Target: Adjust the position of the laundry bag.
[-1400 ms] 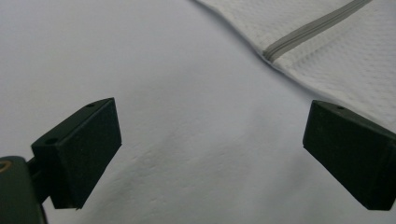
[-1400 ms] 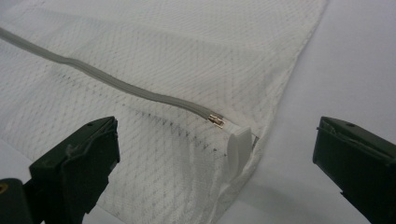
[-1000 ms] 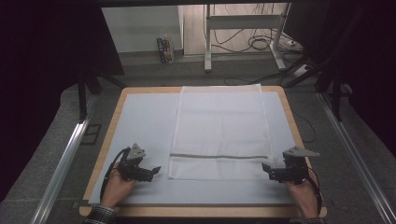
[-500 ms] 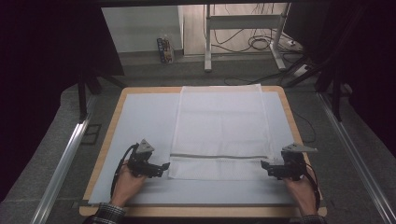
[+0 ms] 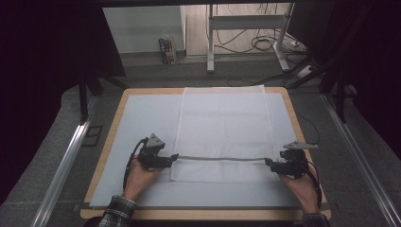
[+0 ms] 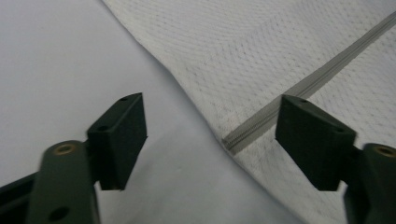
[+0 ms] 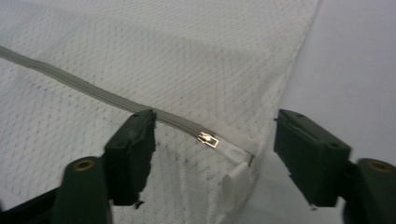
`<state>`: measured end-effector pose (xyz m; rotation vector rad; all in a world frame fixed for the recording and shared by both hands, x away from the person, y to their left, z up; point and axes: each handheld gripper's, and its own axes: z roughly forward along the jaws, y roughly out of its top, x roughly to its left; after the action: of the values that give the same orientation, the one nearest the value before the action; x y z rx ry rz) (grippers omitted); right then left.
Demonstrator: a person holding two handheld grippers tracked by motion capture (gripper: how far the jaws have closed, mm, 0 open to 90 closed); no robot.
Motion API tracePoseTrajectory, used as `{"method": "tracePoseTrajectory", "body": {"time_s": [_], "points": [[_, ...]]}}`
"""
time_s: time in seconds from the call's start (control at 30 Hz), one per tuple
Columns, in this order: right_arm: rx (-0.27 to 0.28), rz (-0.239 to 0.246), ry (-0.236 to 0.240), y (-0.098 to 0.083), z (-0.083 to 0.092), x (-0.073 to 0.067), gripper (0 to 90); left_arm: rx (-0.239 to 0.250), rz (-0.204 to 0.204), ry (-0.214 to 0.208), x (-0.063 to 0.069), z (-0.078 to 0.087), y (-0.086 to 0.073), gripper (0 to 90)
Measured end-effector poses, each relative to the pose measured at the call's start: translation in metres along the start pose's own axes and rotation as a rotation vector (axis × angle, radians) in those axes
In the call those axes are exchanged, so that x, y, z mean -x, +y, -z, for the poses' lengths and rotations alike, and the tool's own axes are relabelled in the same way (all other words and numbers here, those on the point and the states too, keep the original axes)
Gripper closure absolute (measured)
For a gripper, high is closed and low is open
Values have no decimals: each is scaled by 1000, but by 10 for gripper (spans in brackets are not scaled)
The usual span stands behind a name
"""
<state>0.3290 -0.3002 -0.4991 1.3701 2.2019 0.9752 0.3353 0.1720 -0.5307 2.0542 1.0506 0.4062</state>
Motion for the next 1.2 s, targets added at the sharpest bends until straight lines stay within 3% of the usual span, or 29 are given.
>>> {"method": "tracePoseTrajectory", "body": {"time_s": [0.07, 0.17, 0.27, 0.43, 0.47, 0.63, 0.73, 0.87, 0.97, 1.07, 1.2], "points": [[-16, -28, -3, 2, 0, 5, 350, 4, 13, -25, 0, -3, 3, 344], [-23, -28, -27, 4, -1, 9, 406, 19, 32, -58, 1, -8, 8, 421], [-28, -31, -66, 9, -5, 13, 491, 11, 15, -26, 2, -13, 12, 478], [-12, -22, -81, 12, -10, 17, 465, 6, 25, -37, -3, -18, 12, 518], [-23, -20, -75, 12, -14, 20, 497, 7, 20, -33, -3, -19, 13, 525], [-4, -3, -68, 19, -16, 22, 634, 7, 9, 32, -3, -24, 15, 524], [-39, 10, -81, 20, -25, 23, 662, 1, 24, 67, -8, -28, 15, 522], [-72, 24, -82, 18, -32, 24, 626, -36, 3, 66, -8, -37, 13, 485], [-91, 2, -83, 16, -35, 24, 625, -42, 15, 50, -10, -37, 13, 505], [-102, 3, -95, 17, -34, 23, 718, -42, 17, 48, -8, -37, 13, 576], [-113, 5, -71, 17, -32, 23, 824, -53, -10, 40, -2, -36, 14, 709]]}}
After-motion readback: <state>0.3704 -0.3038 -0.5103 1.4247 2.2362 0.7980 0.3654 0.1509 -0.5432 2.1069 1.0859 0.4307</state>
